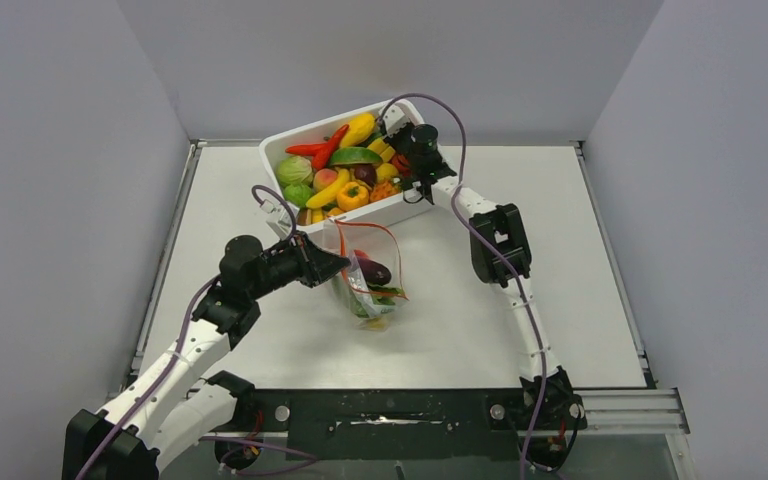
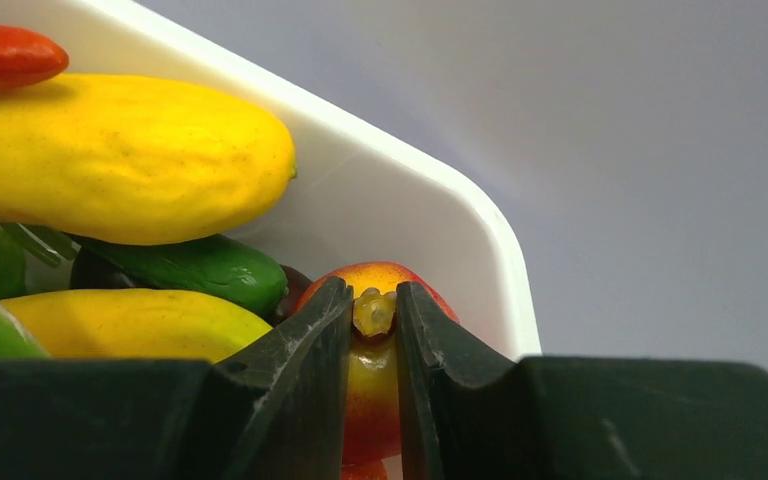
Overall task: Place the food in the zip-top bag and seal the zipper
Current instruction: Pick up the fake fruit from the bin, then place the fake fruit in the zipper food storage bag.
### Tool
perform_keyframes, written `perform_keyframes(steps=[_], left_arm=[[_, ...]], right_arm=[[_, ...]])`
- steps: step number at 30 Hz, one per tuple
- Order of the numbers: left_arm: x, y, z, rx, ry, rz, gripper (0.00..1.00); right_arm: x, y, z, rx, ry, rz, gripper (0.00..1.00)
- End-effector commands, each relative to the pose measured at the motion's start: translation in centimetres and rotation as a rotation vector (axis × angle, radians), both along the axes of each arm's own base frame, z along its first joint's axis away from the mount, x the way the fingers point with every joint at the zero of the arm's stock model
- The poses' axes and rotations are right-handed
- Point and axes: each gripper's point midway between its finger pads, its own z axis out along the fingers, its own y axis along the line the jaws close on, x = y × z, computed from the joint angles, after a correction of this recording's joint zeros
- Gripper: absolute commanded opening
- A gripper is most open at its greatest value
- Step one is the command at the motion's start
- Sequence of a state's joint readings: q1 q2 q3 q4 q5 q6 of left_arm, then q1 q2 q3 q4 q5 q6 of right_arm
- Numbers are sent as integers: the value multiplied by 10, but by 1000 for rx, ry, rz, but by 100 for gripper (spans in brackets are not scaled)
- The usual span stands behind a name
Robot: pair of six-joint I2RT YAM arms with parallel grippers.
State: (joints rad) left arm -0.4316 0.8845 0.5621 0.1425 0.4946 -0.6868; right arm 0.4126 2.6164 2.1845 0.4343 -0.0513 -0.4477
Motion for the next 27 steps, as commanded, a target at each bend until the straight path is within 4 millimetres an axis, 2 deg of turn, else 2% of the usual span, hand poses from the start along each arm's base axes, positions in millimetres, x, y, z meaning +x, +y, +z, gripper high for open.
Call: perform_keyframes(steps=[1,9,10,15,22,27], left_arm=[[2,-2,32,-50,-93,0,0],[5,4,33,-59,-117,44,0],[5,3,34,-59,-121,42,0],[9,3,31,-46,-109,49,0],[16,2,33,-38,-106,66,0],[21,3,42,-44,-115,83,0]], right_arm=[[-17,-23,120,186,-151,-22,5],[-43,-23,162,263,-121,28,2],[-46,-24,155,265,-101,25,2],[-67,-28,172,331,-55,30,1],[-118,-33,198,434,44,44,0],[-172,-39,209,484,116,50,0]])
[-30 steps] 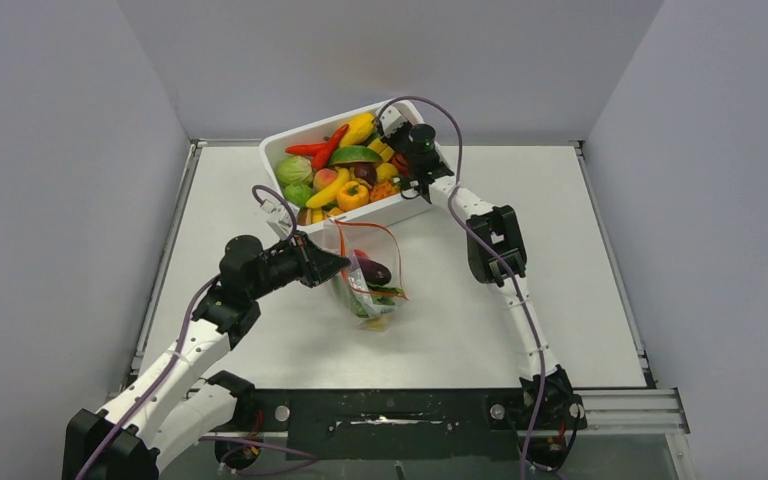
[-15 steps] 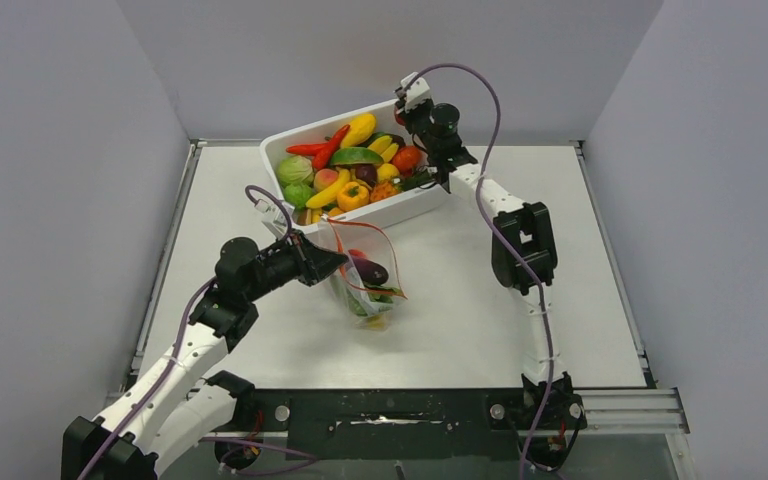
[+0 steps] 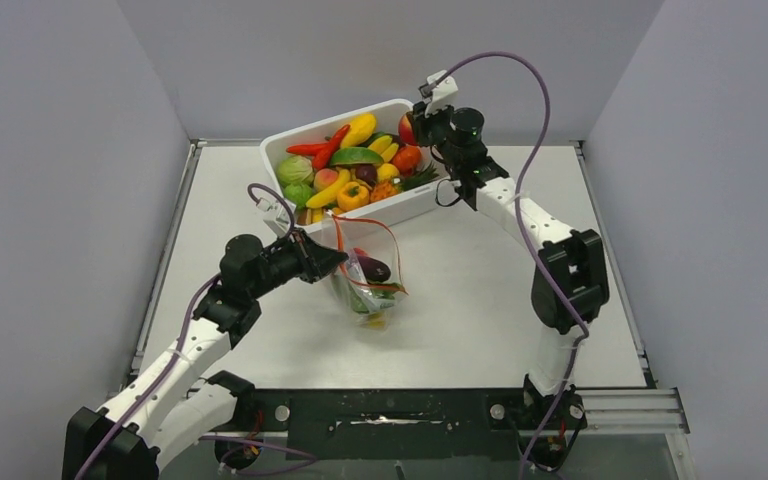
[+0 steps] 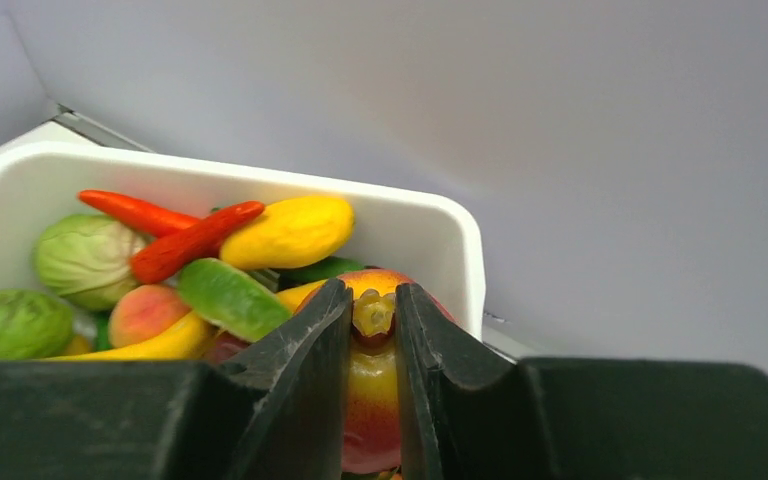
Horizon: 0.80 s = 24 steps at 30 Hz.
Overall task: Place the food in the zip-top bag and seal the zipper
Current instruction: Place the fake fruit in the zipper food storage bag.
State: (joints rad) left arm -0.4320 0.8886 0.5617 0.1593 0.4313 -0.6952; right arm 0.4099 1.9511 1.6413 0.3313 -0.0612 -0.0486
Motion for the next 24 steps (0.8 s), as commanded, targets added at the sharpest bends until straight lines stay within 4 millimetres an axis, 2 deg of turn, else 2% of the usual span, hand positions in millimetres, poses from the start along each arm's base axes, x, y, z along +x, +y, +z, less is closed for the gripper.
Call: perform_keyframes(steps=[1,3,5,8,12,17,24], left_arm=[[12,-2,43,-39,-112,25,0],[14,0,45,-30,-114,35,0],[17,1,54,-27,-127,46,0],[19,2,59,-25,-129,60,0],[20,3,62,-35,-125,71,0],[19,4,63,-49,-113,82,0],[19,3,62,-64,-90,84,0]], right_arm=[[-65,-2,61,116,-25,29,0],[-96,4,67,112,-19,55,0],[-134,7,84,123,-35,81,0],[-186,22,96,140,-21,163,0],[-237,20,109,203,-5,229,0],[-282,20,113,297,36,351,0],[-309,40,90,327,131,490,1]])
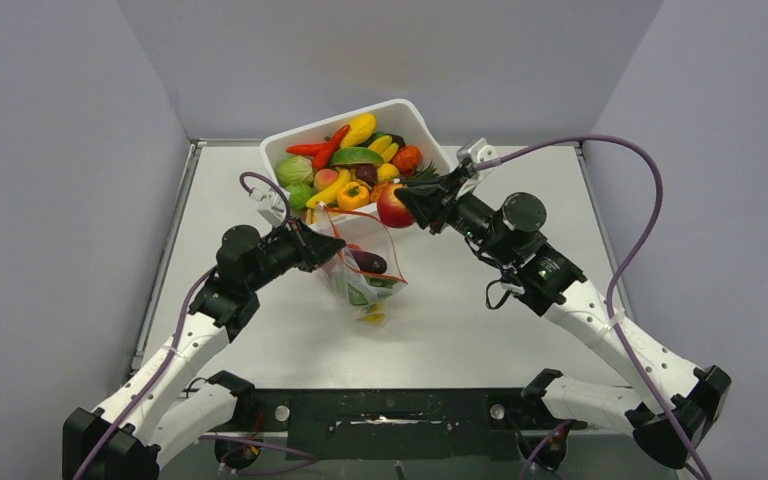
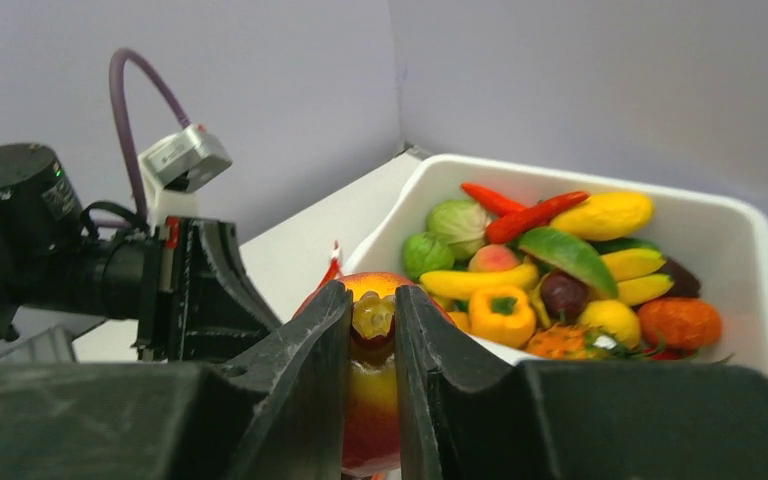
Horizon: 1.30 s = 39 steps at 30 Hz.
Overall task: Place the food in the zip-top bag and seal the zipper
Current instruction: Place the fake fruit in the zipper food storage bag.
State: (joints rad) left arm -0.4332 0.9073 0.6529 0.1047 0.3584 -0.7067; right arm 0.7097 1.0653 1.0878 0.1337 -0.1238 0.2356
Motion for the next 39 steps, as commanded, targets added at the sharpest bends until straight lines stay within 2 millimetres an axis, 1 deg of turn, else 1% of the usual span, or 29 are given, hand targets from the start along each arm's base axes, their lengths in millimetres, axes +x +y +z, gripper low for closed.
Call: perform_keyframes(steps=[1,5,7,13,15,18,19,21,24,26,28,30,33,36,39], left_arm=[[3,-1,38,-59,-79,10,0],[0,-2,39,-68,-72,-1,0],[-3,-2,39,-64,-73,-9,0],[-8,-2,44,-53,-81,-26,0],[-8,-3,46,-51,-82,-35,0],[-10,-4,52,-58,-92,-43,0],[-10,-4,54,-62,-97,-43,0],[-11,-4,58,-71,-106,-42,0],[-12,-3,60,-78,-116,-40,0],[-13,-3,61,-82,-117,-40,0],[-14,-2,61,-84,-119,-40,0],[-15,-2,61,-86,-121,-38,0],[-15,-1,61,-85,-122,-36,0],[-15,0,61,-82,-123,-32,0],[-14,-1,60,-82,-121,-32,0]], right_arm=[[-18,21,-15,27,72,121,1],[-19,36,-28,25,101,147,1],[-16,45,-38,6,119,156,1],[-2,66,-75,-96,164,123,2],[0,76,-88,-131,179,134,2],[4,92,-115,-216,208,116,3],[5,95,-127,-257,227,102,3],[6,100,-143,-316,249,88,5],[6,104,-155,-369,256,67,8],[8,102,-157,-379,258,47,11],[9,100,-155,-379,255,33,15],[8,99,-149,-376,253,29,23],[5,93,-130,-360,243,29,36],[-6,86,-106,-325,214,53,49],[-18,73,-92,-312,196,68,59]])
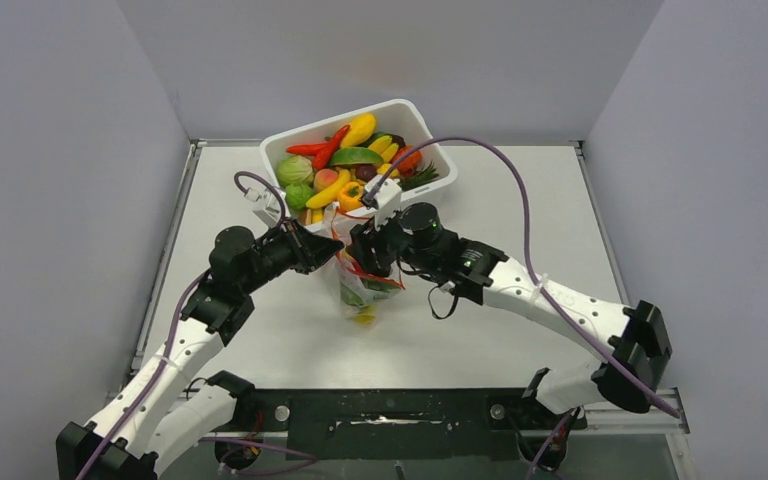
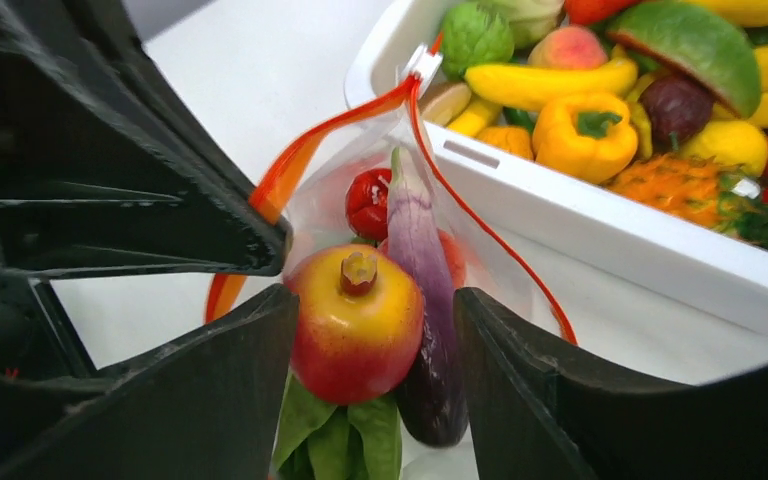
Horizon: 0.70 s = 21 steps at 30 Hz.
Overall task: Place the food in the zip-top bag and seal the zipper
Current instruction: Place the fake fruit in the zipper food storage bag, then zip the zipper food storage bag at the center of the board.
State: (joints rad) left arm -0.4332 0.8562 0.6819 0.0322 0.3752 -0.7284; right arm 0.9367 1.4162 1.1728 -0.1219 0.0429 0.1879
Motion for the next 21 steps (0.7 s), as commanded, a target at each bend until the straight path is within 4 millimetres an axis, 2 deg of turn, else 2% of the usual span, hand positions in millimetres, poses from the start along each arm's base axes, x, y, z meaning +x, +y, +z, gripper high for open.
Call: perform_keyframes(steps=[1,3,6,14,21], left_arm=[[-2,-3,47,-63,-132,-19,0],[-2,-4,47,-65,-131,-21,0],[0,-3,45,-65,-130,-12,0],[2,-4,49,-80,-131,-9,0],[8,-3,45,-84,-127,15,0]], right_arm=[[-16,-19,72,121,-103,16,62],[-23,-31,78,136,-107,8,65],[-31,-42,76,150,-90,-7,70],[-44,-64,28,35,-12,-26,98],[-61,-67,8,-8,44,40,91]])
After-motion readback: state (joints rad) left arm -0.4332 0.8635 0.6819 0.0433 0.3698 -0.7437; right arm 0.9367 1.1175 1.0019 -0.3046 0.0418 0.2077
